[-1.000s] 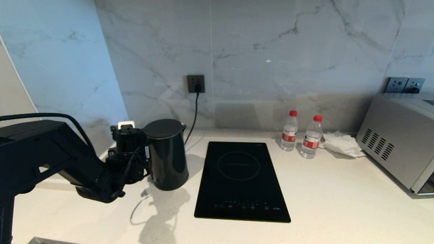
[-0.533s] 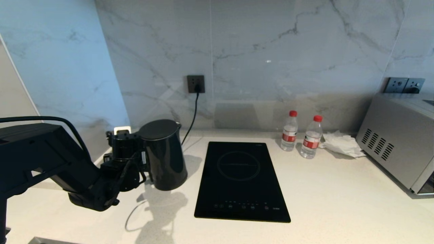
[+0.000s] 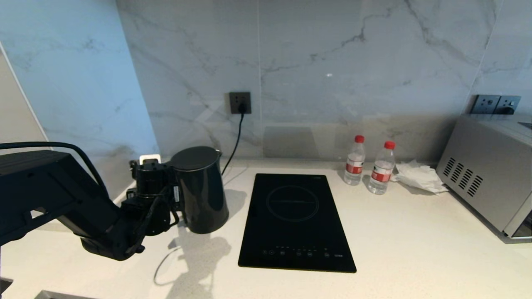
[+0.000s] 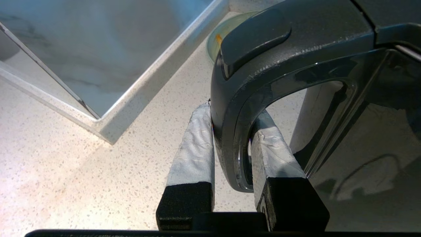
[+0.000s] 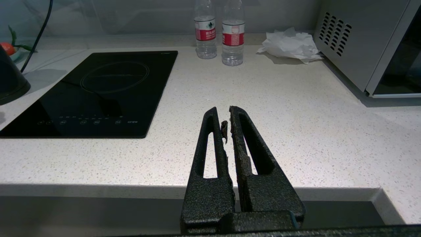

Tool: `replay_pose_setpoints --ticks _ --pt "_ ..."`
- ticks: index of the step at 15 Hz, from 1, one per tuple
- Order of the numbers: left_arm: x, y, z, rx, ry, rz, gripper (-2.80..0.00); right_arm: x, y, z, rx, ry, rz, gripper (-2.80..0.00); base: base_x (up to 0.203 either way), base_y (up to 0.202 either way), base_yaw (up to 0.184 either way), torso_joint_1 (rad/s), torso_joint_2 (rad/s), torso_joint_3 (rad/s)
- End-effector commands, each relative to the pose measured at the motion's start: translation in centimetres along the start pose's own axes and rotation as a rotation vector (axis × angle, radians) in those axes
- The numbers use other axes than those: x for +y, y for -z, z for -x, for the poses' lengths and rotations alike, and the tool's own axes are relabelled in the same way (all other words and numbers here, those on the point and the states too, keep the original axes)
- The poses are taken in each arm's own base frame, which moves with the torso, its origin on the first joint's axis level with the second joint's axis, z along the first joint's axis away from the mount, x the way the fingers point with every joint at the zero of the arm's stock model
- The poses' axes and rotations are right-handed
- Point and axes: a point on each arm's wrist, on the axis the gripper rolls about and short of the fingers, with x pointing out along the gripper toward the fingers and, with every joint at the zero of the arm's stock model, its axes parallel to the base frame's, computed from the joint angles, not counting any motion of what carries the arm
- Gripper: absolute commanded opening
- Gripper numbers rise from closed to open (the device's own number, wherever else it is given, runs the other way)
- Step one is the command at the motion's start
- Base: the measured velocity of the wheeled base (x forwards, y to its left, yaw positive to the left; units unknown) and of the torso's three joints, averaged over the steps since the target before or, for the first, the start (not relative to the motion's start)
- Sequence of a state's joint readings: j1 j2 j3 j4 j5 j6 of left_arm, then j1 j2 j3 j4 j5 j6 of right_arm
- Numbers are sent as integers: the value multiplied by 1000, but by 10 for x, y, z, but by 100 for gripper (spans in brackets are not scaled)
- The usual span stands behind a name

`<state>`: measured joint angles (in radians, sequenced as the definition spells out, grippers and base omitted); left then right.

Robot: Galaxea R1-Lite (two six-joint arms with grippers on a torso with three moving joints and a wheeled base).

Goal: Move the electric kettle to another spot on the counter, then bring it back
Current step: Place it on the power base

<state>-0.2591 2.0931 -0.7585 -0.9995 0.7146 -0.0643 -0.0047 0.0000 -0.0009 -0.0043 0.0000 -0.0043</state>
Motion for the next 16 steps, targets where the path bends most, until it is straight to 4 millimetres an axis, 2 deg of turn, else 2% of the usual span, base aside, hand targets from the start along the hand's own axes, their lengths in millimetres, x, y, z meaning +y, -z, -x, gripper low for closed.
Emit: replay_pose_setpoints --ticks 1,8,9,16 --pt "1 -9 4 -27 1 22 -280 0 0 0 0 0 0 -280 0 0 0 0 0 0" --pt "-6 -8 9 -29 23 14 -280 0 0 0 -1 0 0 -280 0 0 0 0 0 0" --pt "-7 -6 9 -24 23 10 0 0 0 0 -1 0 0 -280 0 0 0 0 0 0" --pt "-5 -4 10 -16 23 3 0 0 0 0 -1 0 0 -280 0 0 0 0 0 0"
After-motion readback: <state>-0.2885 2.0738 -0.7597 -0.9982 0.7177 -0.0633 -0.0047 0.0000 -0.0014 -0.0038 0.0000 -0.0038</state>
